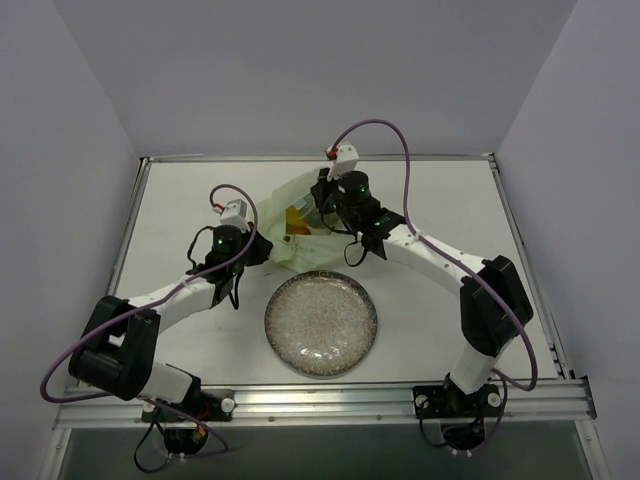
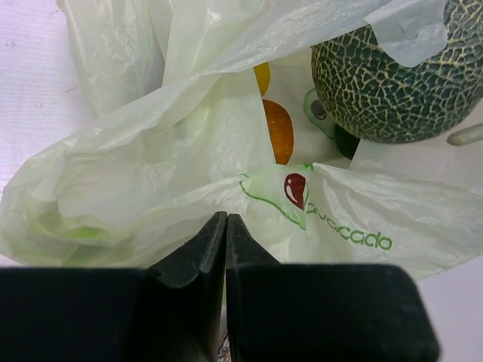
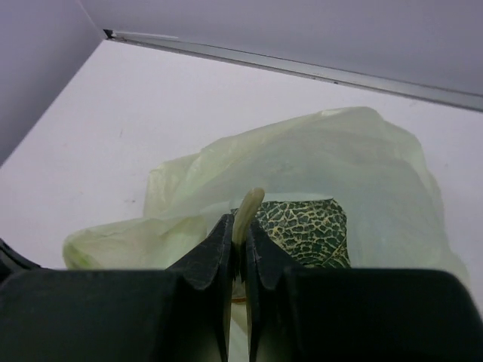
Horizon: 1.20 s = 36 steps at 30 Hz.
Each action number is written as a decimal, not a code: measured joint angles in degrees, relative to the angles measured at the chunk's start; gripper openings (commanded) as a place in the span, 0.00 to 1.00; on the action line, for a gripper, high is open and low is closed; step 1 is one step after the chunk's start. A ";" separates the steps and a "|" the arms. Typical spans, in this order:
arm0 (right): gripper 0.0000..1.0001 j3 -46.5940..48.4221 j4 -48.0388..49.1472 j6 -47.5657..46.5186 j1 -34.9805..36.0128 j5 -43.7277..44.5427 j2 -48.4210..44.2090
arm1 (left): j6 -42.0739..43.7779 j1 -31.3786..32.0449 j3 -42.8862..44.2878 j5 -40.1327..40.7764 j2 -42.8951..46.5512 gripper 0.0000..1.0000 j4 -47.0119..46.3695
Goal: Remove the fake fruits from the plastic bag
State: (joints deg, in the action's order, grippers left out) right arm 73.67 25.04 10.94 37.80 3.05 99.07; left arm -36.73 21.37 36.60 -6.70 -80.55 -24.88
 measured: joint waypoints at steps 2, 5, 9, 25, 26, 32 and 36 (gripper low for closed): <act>0.00 -1.66 0.63 4.24 0.00 -0.09 -1.33 | -0.04 0.00 0.00 -0.20 0.00 0.02 -0.33; 0.00 -3.02 1.55 9.38 0.11 -0.66 -2.89 | -0.13 0.00 -0.02 -0.39 0.00 0.02 -0.94; 0.00 -4.94 2.19 13.40 1.55 -1.16 -6.54 | -0.17 0.00 -0.04 -0.46 0.00 0.02 -1.16; 0.00 -17.05 3.04 16.11 15.58 -0.13 -24.79 | -0.90 0.00 -0.76 -0.68 -0.02 0.02 -1.55; 0.00 -18.51 2.58 16.11 17.44 0.28 -25.03 | -0.92 0.00 -0.76 -0.74 -0.02 0.02 -1.57; 0.00 -24.98 -1.25 16.24 27.85 4.00 -25.05 | -0.96 0.00 -0.76 -0.81 0.00 0.02 -1.55; 0.00 -26.01 -2.82 16.20 32.79 7.06 -24.87 | -1.03 0.00 -0.76 -1.03 0.00 0.02 -1.60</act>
State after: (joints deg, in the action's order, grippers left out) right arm 47.66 22.22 27.14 70.59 10.11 74.19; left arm -37.76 21.37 35.83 -7.73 -80.55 -26.48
